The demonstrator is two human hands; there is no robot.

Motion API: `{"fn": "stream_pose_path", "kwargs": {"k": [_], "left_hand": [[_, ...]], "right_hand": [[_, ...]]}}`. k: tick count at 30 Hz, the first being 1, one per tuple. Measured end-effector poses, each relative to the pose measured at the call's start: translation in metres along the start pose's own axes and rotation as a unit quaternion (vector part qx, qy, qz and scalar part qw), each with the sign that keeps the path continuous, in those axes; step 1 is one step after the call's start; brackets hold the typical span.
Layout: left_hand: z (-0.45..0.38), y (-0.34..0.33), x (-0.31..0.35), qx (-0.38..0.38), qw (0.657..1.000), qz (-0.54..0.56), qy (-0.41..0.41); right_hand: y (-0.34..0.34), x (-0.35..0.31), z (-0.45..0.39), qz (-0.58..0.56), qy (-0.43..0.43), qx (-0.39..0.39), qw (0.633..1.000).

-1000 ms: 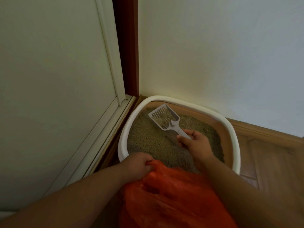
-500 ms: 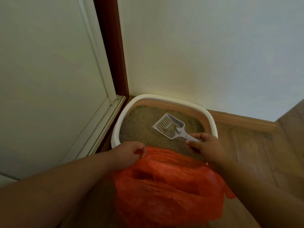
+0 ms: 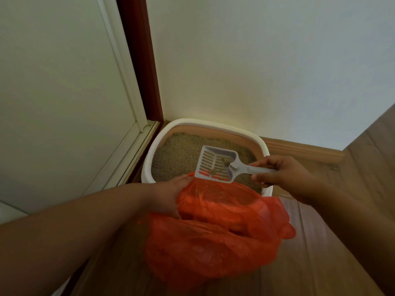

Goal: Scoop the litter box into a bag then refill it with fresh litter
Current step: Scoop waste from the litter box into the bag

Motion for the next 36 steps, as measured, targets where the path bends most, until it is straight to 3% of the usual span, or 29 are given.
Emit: {"fn": "stream_pose_path", "kwargs": {"k": [6, 11, 20, 25, 31, 36], "left_hand": [[0.004, 0.001, -0.001, 0.026, 0.997, 0.075, -0.009], [0.008, 0.005, 0.006, 0.038, 0.994, 0.101, -0.007], [0.006, 0.007, 0.014, 0.031, 0.994, 0.105, -0.017], [0.004, 0.007, 0.012, 0.031, 0.994, 0.097, -0.029], [0.002, 0.008, 0.010, 0.040, 0.997, 0.070, -0.009], [-0.004, 0.005, -0.005, 0.087, 0.981, 0.171, 0.018]], "right_hand": [[0.009, -0.026, 0.015, 0.182, 0.018, -0.080, 0.980], [-0.003, -0.046, 0.019, 0.396, 0.053, -0.132, 0.907], [-0.042, -0.068, 0.019, 0.526, 0.124, -0.180, 0.822], [-0.054, -0.066, 0.020, 0.576, 0.122, -0.195, 0.784], [-0.045, -0.075, 0.018, 0.543, 0.078, -0.164, 0.820], [-0.011, -0.084, 0.006, 0.315, -0.041, -0.114, 0.941]]}}
Point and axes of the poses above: each hand's wrist, its own z-axis away from the middle knuckle, its own y-axis out of the back of the hand, x = y × z, the point moved 1 cm from there along -z, towards the middle knuckle, and after that the axes turned 6 degrees about -z, right-handed, at the moved point
